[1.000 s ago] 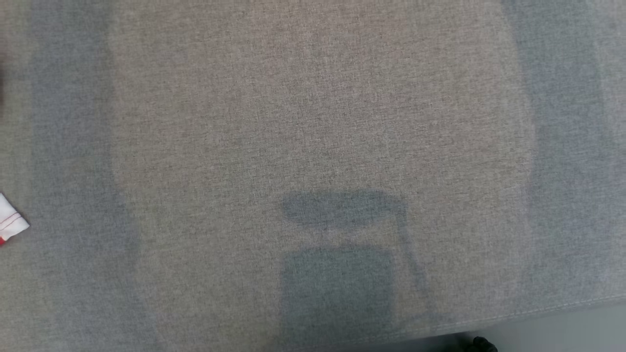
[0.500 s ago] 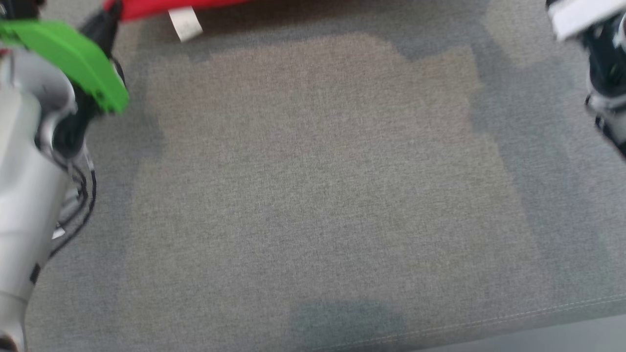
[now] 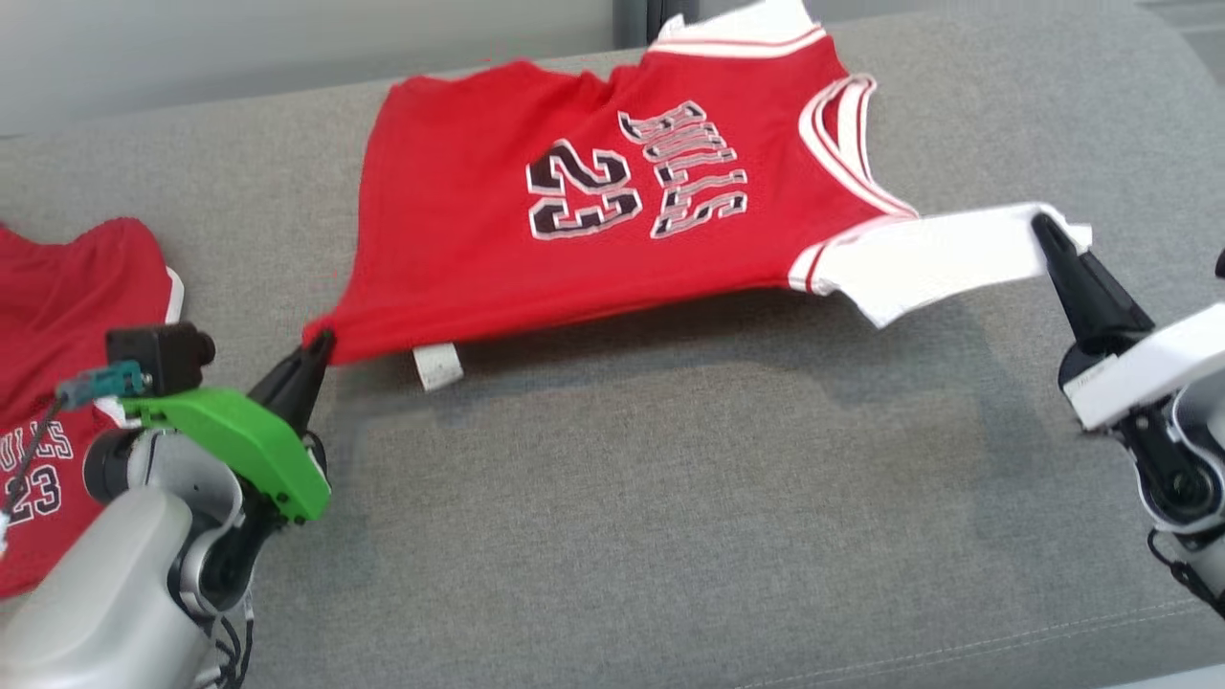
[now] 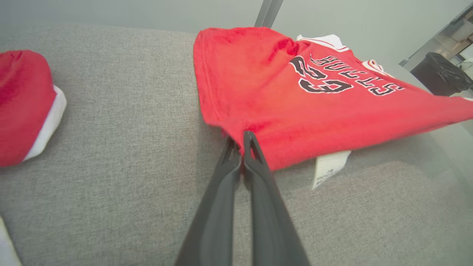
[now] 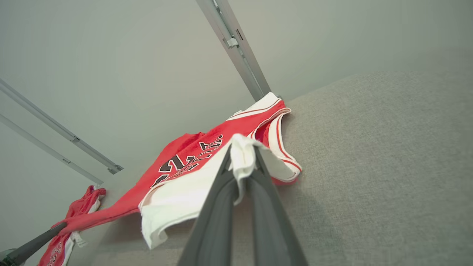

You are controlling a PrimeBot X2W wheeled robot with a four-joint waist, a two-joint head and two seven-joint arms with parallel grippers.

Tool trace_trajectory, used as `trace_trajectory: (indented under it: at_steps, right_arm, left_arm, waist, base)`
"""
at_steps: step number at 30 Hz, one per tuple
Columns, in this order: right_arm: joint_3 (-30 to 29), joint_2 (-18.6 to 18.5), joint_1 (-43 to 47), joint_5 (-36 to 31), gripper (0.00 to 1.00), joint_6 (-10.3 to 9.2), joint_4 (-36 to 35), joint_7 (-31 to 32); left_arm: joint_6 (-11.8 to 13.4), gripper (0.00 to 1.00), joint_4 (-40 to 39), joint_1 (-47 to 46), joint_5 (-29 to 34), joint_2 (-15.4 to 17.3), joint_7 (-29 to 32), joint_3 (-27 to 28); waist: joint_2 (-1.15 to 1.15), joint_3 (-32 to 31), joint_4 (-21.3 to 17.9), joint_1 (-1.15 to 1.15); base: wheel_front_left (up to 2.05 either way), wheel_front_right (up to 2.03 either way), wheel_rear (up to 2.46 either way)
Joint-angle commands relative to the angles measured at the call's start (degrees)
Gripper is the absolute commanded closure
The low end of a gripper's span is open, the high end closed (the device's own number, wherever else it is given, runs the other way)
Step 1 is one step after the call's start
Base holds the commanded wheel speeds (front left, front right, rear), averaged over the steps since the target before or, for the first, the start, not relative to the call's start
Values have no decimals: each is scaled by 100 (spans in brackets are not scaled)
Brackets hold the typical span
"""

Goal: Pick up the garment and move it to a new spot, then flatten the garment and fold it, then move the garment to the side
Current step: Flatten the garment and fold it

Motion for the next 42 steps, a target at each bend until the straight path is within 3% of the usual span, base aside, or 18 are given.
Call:
trace_trajectory:
  at_steps: [1,12,20,32,42]
  right_arm:
    - [-32,-47,251,-39,100,0,-51,-57]
    - [-335,-36,1926,-314,100,0,-497,51]
    - [-911,110,3043,-413,100,0,-701,210]
    - [-1747,602,3678,-1040,100,-1,-1053,727]
    - [-2512,1211,3342,-1841,100,0,-1455,1396]
  left_arm:
    - [111,100,-92,252,-7,99,-99,39]
    - [866,100,-1054,1796,-142,190,-672,85]
    - [1252,100,-1533,2594,-63,246,-1219,181]
    - [1467,100,-1833,2884,-54,267,-1314,229]
    - [1532,100,-1951,2534,17,210,-1170,213]
  waist:
    - [0,-365,19,1]
    - [0,-776,-13,1]
    - [0,-989,-5,1]
    - [0,-1056,-20,1]
    - [0,-889,-2,1]
  base:
    - [0,0,0]
    - [0,0,0]
    - [0,0,0]
    - [0,0,0]
    - [0,0,0]
